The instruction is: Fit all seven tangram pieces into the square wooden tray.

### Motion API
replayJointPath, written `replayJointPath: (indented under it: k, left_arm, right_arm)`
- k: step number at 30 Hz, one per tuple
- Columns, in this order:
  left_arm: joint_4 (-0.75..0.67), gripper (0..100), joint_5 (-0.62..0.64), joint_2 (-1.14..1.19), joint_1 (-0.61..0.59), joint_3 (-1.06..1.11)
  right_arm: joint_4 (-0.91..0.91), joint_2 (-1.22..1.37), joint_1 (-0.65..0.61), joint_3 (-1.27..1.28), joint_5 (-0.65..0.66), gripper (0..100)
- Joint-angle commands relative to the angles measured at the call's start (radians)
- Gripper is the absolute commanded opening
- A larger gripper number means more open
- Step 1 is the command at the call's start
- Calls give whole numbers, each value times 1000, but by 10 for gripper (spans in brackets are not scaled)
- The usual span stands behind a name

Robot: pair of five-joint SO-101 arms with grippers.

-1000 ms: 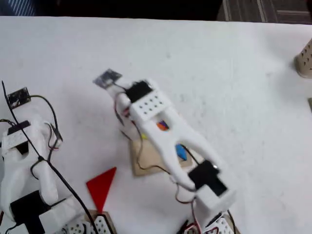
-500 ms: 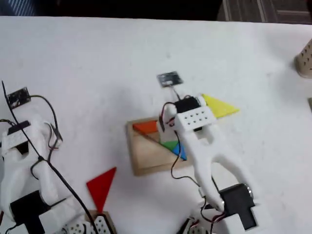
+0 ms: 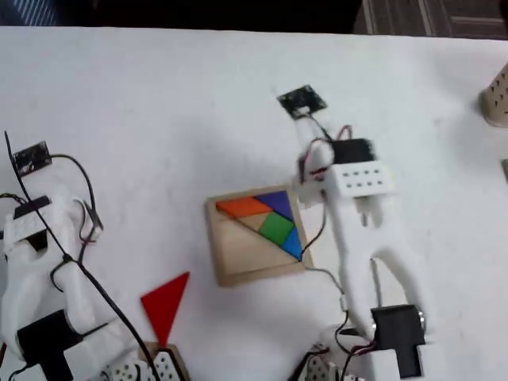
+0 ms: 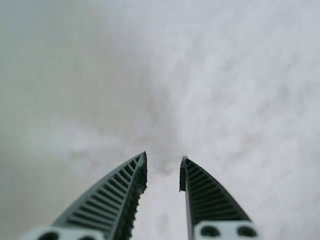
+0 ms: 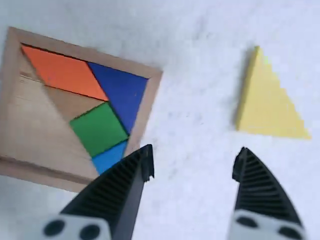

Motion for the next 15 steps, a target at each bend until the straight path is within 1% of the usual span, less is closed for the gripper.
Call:
replayJointPath:
  k: [1,2,5,7,9,12,15]
  left_arm:
    - [-25,24,-43,-48,16,-2]
    - [-25,24,-43,-48,16,-2]
    - [-31,24,-44,-48,18,-2]
    - [-43,24,-46,-48,22,2]
    - [-43,24,-48,-48,27,2]
    - [-43,24,-48,-48,27,2]
    - [-44,24,-48,-48,27,2]
  right_arm:
    - [-38,48,96,-66,431,247]
    - [-44,79,119,-81,476,247]
    - [-73,180,159,-157,531,257]
    - [-104,257,180,-216,571,303]
    - [-125,343,197,-278,614,372]
    - [-120,486,205,-374,681,452]
    - [-76,619,200,-459,753,464]
